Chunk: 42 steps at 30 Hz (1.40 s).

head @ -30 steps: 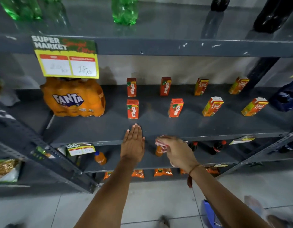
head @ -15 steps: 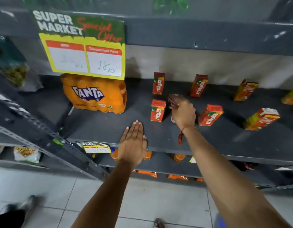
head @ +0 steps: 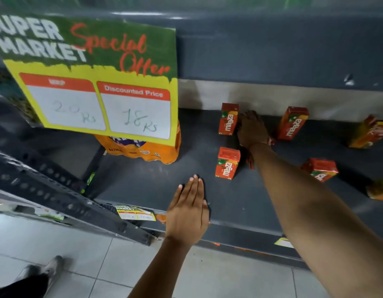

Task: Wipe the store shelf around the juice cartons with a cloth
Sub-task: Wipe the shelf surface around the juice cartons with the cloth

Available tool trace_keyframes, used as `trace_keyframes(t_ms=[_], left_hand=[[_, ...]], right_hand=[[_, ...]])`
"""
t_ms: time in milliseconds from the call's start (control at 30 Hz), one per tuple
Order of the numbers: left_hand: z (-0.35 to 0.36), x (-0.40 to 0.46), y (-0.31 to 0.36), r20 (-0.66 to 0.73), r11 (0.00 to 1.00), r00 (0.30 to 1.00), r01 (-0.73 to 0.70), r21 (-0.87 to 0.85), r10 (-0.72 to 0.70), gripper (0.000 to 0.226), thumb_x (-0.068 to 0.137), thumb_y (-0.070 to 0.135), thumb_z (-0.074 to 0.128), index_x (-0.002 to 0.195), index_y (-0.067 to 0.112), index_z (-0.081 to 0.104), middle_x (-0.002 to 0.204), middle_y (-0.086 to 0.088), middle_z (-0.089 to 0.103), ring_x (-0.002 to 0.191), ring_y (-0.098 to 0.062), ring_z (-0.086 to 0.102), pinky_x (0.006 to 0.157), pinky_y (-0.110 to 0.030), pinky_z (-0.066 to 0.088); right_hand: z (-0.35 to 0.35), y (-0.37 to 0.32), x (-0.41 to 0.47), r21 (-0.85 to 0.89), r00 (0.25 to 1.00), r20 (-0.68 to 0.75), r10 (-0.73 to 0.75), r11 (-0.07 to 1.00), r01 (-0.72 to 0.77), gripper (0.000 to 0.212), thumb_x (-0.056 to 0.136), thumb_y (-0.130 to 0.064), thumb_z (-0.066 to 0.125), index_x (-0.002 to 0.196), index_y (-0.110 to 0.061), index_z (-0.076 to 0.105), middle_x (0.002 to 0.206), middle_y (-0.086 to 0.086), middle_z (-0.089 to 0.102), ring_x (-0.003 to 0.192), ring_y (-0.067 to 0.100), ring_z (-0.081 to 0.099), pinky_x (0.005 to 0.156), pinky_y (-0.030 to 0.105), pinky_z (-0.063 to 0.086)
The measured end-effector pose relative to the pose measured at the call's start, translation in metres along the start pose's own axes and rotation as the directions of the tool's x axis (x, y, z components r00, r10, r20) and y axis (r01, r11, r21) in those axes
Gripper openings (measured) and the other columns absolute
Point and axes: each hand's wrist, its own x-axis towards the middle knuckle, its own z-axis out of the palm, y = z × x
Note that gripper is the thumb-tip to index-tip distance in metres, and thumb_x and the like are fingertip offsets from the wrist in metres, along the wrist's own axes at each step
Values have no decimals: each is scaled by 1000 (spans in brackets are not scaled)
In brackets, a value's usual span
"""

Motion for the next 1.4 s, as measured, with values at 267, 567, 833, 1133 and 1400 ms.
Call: trace_keyframes(t_ms=[267, 567, 833, 1133, 1400], left_hand=[[-3, -1, 1, 25, 1000, 1000, 9, -2, -9, 53, 94, 26, 30, 140, 5, 45, 146, -11, 47, 136, -20, 43, 114, -42, 35], [-10, -4, 4, 18, 1000, 1000, 5, 4, -5, 54, 95, 28, 26, 139, 4, 46, 144, -11, 49, 135, -21, 44, 115, -42, 31], [-11, -6, 4, 61, 998, 998, 2, 68, -6, 60, 96, 32, 15, 144, 5, 37, 151, -10, 41, 141, -20, 35, 119, -39, 23], [-12, -7, 4, 98, 999, 995, 1, 46, -6, 59, 98, 33, 13, 149, 6, 23, 158, -9, 26, 147, -19, 19, 121, -35, 7], [-15, -5, 0, 178, 1000, 984, -17, 1, 17, 55, 103, 31, 17, 151, 7, 10, 162, -7, 11, 149, -17, 6, 122, -34, 1]], right_hand=[[-4, 4, -40, -83, 999, -4, -40, 996, 40, 53, 97, -14, 46, 150, -15, 36, 161, 10, 28, 151, 33, 16, 123, 43, 18], [-5, 1, -115, -9, 1000, 8, -6, 1000, 6, 56, 94, -11, 45, 149, -22, 38, 161, 7, 25, 150, 35, 15, 117, 51, 31], [-7, -4, -179, -51, 1000, 18, 10, 999, -9, 65, 89, -7, 49, 149, -29, 36, 160, 2, 28, 144, 36, 31, 109, 52, 42], [-10, -7, -264, -46, 993, 53, -107, 993, 110, 74, 84, 4, 50, 145, -37, 40, 160, -5, 29, 143, 30, 34, 102, 43, 51], [-16, -27, -352, 83, 732, 440, -521, 835, 544, 45, 92, -4, 55, 132, -22, 58, 147, 1, 51, 121, 21, 58, 97, 45, 53]])
